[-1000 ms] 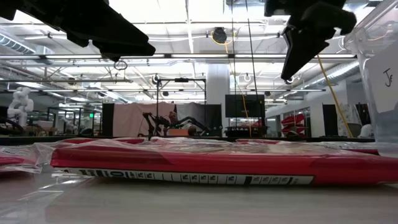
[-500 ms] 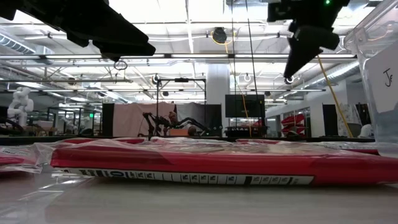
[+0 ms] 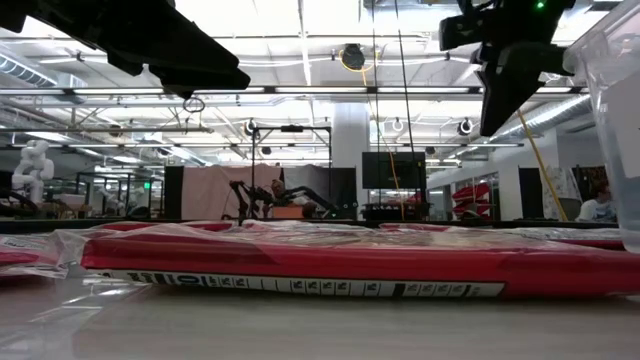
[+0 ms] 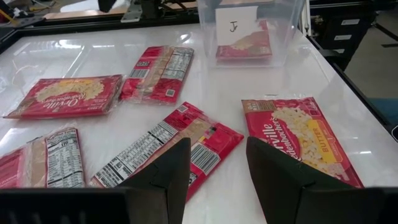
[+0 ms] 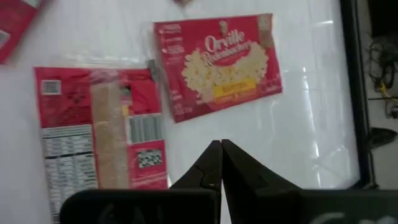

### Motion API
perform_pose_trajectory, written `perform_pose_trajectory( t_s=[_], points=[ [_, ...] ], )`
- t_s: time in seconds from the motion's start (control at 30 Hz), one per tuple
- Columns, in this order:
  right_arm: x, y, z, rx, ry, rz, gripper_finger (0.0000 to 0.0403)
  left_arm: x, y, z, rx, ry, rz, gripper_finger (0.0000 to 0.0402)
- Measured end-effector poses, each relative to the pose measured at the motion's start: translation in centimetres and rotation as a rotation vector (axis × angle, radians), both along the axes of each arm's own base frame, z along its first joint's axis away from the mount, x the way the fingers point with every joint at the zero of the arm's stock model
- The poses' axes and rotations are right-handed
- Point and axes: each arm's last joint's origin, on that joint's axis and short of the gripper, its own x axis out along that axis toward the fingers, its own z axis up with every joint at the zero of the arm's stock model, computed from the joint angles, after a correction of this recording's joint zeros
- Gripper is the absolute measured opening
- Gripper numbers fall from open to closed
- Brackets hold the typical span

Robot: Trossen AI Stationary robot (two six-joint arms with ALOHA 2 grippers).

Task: Sort popcorn bags into baskets
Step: Adjust the transparent bin, then put the red popcorn pack into the transparent bin

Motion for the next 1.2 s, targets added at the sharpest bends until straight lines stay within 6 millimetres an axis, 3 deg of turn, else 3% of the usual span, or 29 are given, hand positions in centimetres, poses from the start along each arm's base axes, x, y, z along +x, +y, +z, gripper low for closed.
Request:
perform_pose_trajectory(
  t_s=[0.37, 0.5, 0.7, 0.87, 1.03, 1.2],
  points=[
    [1.3, 0.9, 0.2, 0.091, -0.144, 0.029, 0.0000, 0.0, 0.0, 0.0, 0.000, 0.000, 0.000, 0.0161],
    [2.5, 1.5, 0.7, 0.137, -0.294, 0.040, 0.0000, 0.0, 0.0, -0.1, -0.001, 0.012, 0.003, 0.0161],
    [5.2, 4.2, 1.2, 0.276, -0.538, 0.171, 0.0000, -0.5, -0.3, -0.6, -0.014, 0.069, -0.015, 0.0161],
    [6.5, 7.0, 0.4, 0.349, -0.626, 0.255, 0.0000, -1.5, -2.4, -1.1, -0.058, 0.121, -0.174, 0.0165],
    [7.8, 8.9, -1.1, 0.409, -0.670, 0.298, 0.0000, -1.6, -4.2, -2.9, -0.039, 0.145, -0.222, 0.0210],
    [9.1, 9.9, -2.8, 0.453, -0.683, 0.340, 0.0000, -0.4, -3.9, -5.0, -0.019, 0.132, -0.122, 0.0277]
  ],
)
